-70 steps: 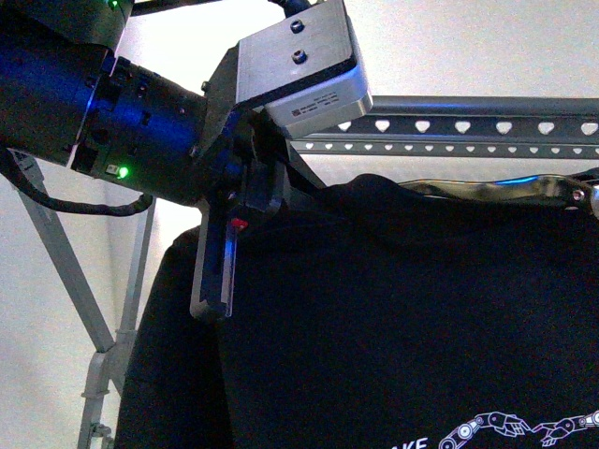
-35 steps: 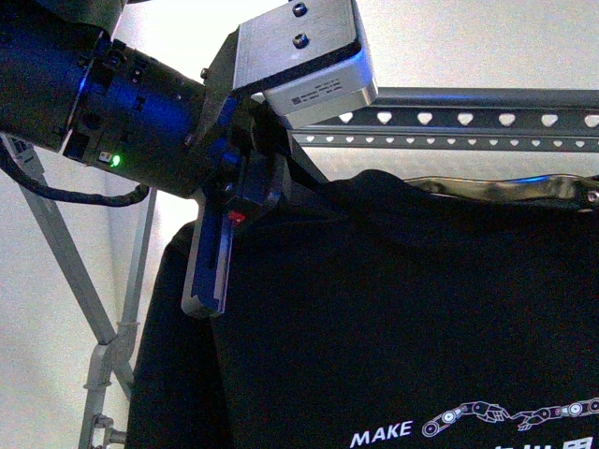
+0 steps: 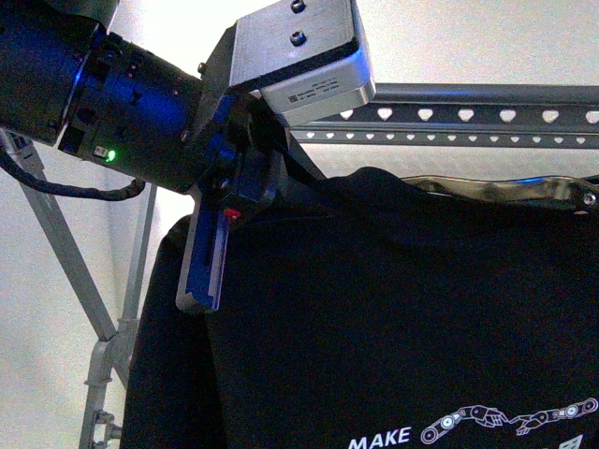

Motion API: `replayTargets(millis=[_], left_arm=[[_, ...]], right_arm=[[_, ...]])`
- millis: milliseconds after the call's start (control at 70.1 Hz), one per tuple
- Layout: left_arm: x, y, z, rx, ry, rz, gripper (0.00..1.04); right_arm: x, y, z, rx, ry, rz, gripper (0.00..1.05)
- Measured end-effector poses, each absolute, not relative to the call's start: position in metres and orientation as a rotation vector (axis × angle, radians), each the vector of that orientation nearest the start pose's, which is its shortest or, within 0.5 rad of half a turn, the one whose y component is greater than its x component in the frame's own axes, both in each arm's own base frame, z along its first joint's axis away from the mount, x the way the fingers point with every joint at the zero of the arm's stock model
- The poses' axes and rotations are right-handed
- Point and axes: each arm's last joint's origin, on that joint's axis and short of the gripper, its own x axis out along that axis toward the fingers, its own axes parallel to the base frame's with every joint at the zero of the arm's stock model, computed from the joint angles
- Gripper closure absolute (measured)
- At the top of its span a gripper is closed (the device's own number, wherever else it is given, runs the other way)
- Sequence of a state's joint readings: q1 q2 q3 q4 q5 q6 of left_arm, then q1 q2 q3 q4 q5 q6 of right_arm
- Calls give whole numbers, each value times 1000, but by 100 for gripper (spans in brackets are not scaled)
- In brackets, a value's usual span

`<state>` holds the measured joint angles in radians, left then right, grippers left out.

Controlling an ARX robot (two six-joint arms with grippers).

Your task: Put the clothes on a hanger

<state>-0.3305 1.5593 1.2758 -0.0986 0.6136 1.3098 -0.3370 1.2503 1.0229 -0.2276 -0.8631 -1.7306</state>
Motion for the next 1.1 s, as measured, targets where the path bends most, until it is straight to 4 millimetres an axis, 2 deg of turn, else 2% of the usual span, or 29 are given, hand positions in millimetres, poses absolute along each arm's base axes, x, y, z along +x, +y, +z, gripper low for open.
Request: replayTargets(millis=[257,485,956,985,1099], left_arm=[[327,-134,323,1159,-279,-1060,99],[325,-137,325,1176,-290,-1067,99],[325,-136,328,1194,-309,-1060,99],[325,-136,328,1194,-309,-1060,99],[325,-136,328,1197,-311,-1059,99]], right_arm=[[282,-70,323,-1433,-109,661,7],[302,-59,320,-1446,-83,669,7],[317,-53,298,-1446,38,711,7],[318,-53,297,-1440,43,714,9],[320,-52,294,-1433,68,726,26]])
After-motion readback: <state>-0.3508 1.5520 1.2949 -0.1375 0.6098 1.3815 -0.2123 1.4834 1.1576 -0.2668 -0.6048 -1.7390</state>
